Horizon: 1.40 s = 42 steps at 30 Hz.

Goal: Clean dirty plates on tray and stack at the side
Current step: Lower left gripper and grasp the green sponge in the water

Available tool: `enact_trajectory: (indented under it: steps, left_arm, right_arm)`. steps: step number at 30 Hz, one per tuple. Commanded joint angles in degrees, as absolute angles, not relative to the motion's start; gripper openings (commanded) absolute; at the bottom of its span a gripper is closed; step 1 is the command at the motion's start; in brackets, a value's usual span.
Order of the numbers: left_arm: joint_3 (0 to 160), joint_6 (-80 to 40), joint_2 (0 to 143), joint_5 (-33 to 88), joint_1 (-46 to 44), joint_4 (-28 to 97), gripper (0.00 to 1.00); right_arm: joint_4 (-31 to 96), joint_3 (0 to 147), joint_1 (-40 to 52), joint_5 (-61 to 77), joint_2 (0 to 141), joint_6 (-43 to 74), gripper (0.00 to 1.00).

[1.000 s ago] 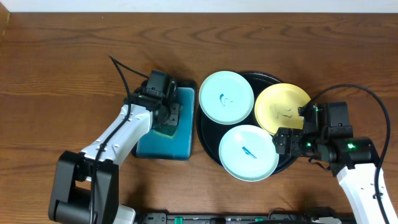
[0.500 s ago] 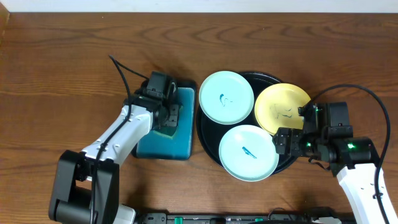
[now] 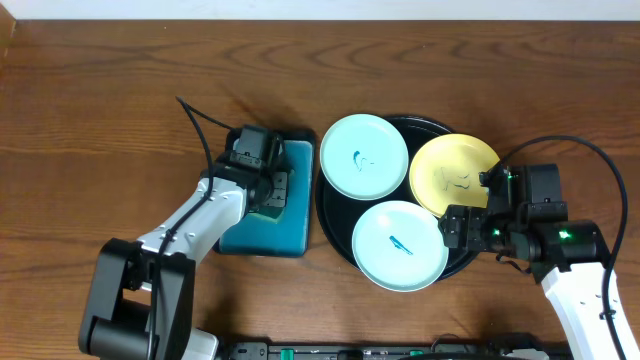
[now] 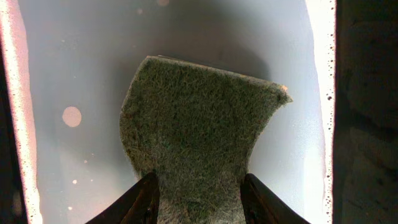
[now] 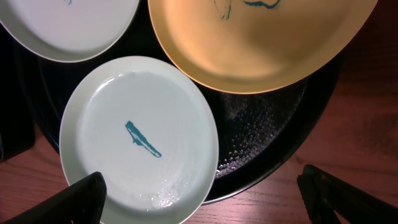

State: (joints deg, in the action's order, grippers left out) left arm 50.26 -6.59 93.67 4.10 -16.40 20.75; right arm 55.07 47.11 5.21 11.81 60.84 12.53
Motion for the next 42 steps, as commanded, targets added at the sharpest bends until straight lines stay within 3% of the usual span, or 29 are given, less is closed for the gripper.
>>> enact_trajectory:
  steps: [1,6,12,24,30,42]
  left_arm:
    - [49.69,-6.35,95.96,3.64,-16.49,20.64,0.45]
    - [49.69,-7.73,99.53,3.64,-16.49,20.62,0.43]
    - [49.71,-7.84,100.53,3.66,-16.47,20.64,0.08]
    - [51.35,-7.81,92.14,3.64,-16.4,26.15,0.08]
    - [51.35,-7.79,88.09,5.23,-16.36,27.66,0.07]
    - [51.33,-7.81,88.07,9.5,-14.79,28.69,0.07]
  right_arm:
    - [55.13,48.25,5.67,12.08,60.71,11.94,0.98]
    - [55.13,48.25,5.67,12.08,60.71,11.94,0.97]
    - [55.35,48.25,5.67,12.08,60.71,11.94,0.97]
    - [55.51,48.25,5.67,11.84,60.73,11.94,0.98]
    - [54.65,47.37,5.67,11.66,60.77,12.19,0.9]
    - [48.53,40.99,5.67,11.9,64.58,15.64,0.86]
